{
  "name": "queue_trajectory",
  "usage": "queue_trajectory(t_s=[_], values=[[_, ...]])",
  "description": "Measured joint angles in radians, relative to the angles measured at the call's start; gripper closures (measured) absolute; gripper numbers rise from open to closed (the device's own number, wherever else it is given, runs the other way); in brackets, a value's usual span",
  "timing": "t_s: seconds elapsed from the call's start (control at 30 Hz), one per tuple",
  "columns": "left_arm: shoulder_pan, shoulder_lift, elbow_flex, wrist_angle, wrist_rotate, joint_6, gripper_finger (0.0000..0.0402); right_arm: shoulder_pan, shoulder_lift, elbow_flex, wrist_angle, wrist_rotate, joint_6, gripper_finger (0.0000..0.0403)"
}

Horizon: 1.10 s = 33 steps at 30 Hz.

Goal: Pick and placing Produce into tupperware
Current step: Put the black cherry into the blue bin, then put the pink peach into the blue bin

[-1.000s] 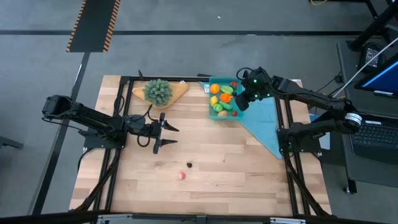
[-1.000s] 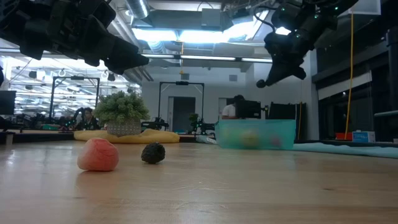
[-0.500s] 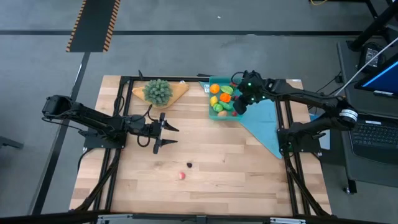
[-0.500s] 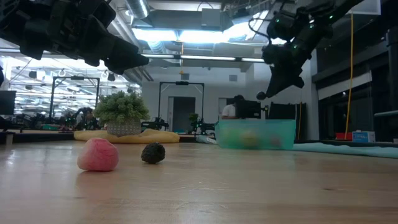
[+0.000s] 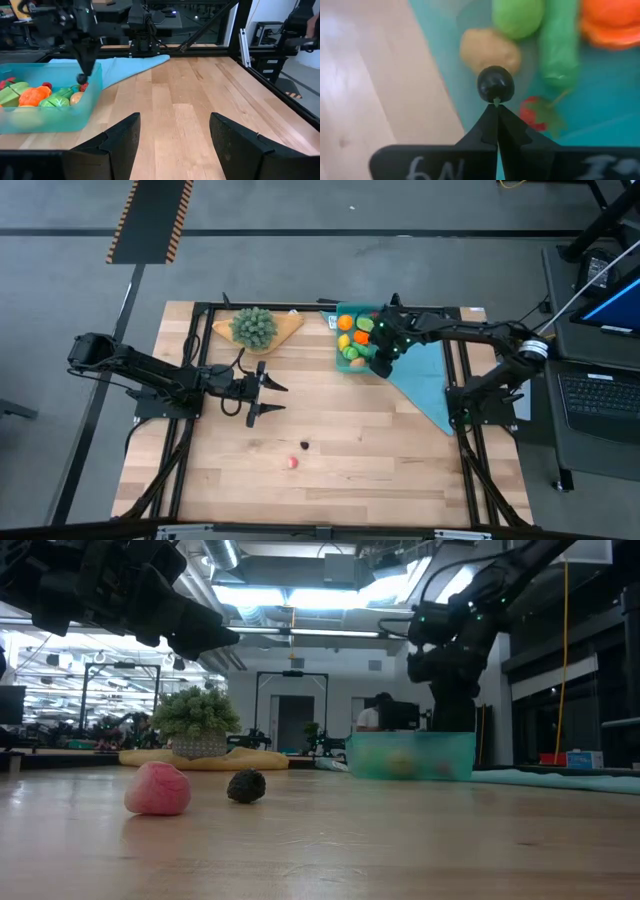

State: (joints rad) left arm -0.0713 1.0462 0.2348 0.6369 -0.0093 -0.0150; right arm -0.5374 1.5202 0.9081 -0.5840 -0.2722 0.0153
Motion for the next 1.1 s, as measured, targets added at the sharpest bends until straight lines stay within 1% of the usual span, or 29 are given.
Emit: queue_trajectory(t_s=[0.37,0.6,0.67,0.8,0.97,1.1], values=[[0.000,0.000,0.000,0.000,0.000,-0.001,0.0171,0.000,0.109,0.000,-0.018,-0.011,-0.064,0.0400],[0.000,0.000,0.000,0.000,0.000,-0.001,0.0171,0.000,0.126,0.000,0.004,-0.014,-0.072,0.0395],[0.000,0.000,0.000,0.000,0.000,-0.001,0.0171,0.000,0.126,0.003,0.008,-0.016,-0.075,0.0388],[0.000,0.000,0.000,0.000,0.000,-0.001,0.0171,0.000,0.126,0.029,0.014,-0.054,-0.079,0.0364],[0.000,0.000,0.000,0.000,0.000,-0.001,0.0171,0.000,0.126,0.067,0.012,-0.055,-0.077,0.0329],[0.000,0.000,0.000,0.000,0.000,-0.001,0.0171,-0.002,0.126,0.107,-0.030,-0.054,-0.068,0.0313]])
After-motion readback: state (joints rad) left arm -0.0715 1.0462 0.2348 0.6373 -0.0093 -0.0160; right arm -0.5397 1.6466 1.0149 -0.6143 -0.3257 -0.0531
